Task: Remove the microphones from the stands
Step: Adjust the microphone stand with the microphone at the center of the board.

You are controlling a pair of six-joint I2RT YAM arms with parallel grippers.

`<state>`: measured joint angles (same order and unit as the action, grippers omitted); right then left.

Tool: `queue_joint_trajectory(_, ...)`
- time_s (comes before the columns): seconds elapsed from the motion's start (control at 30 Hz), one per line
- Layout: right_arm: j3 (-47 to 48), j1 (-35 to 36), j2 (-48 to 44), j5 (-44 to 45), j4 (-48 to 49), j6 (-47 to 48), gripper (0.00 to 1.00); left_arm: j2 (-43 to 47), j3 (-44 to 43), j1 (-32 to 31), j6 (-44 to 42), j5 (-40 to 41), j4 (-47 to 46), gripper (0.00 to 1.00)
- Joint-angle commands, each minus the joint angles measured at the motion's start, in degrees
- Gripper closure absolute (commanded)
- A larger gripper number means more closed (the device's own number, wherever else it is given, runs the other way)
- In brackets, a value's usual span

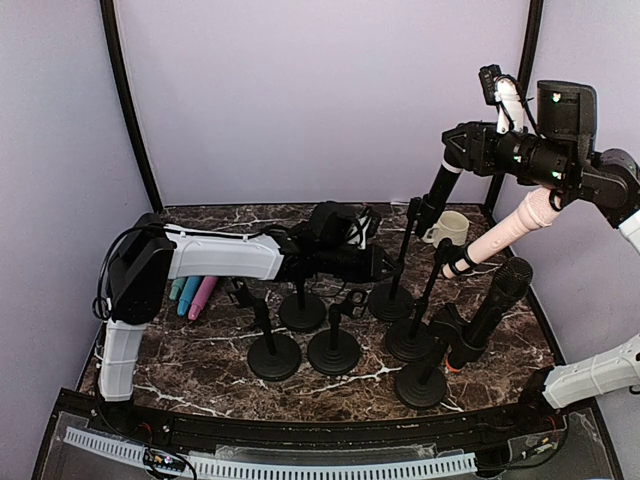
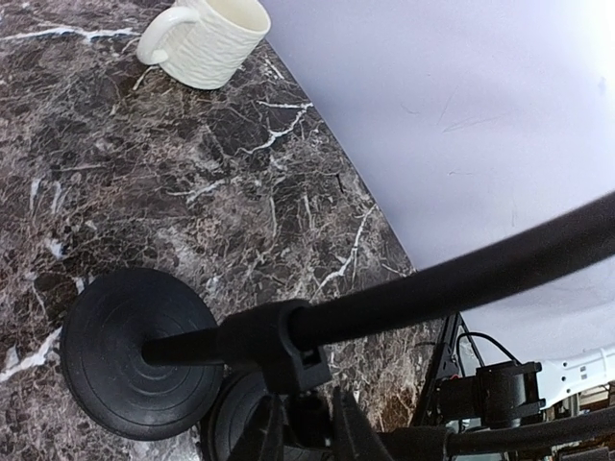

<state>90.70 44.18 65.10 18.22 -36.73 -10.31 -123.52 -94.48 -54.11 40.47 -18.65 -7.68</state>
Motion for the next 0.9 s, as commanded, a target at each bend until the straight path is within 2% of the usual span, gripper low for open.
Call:
queue_joint_trajectory(0.0, -0.17, -0.15, -0.50, -0.51, 7.90, -1.17, 1.00, -0.27, 0.63, 0.41, -0.28, 0.06, 0.73, 0.86)
queue_joint_trajectory(0.13, -0.23, -0.15, -0.38, -0.33, 7.98, -1.04, 1.00, -0.31, 1.66, 0.55, 0.46, 0.08, -0.10, 0.97)
queue_joint_trajectory(0.2, -0.30, -0.15, -0.40, -0.30, 7.95, -1.04, 1.00, -0.31, 1.94, 0.58, 0.65, -0.10, -0.44, 1.00)
queue_joint_trajectory(0.43, -0.26, -0.15, -0.24, -0.52, 7.93, -1.07, 1.00, -0.33, 2.42, 0.89, 1.57, -0.92, -1.50, 1.00)
queue_joint_trajectory(0.87, -1.93, -0.14, -1.46, -2.88, 9.36, 0.32, 1.00, -1.06, 7.50, 1.42, 10.71, -4.23, -11.07, 1.00)
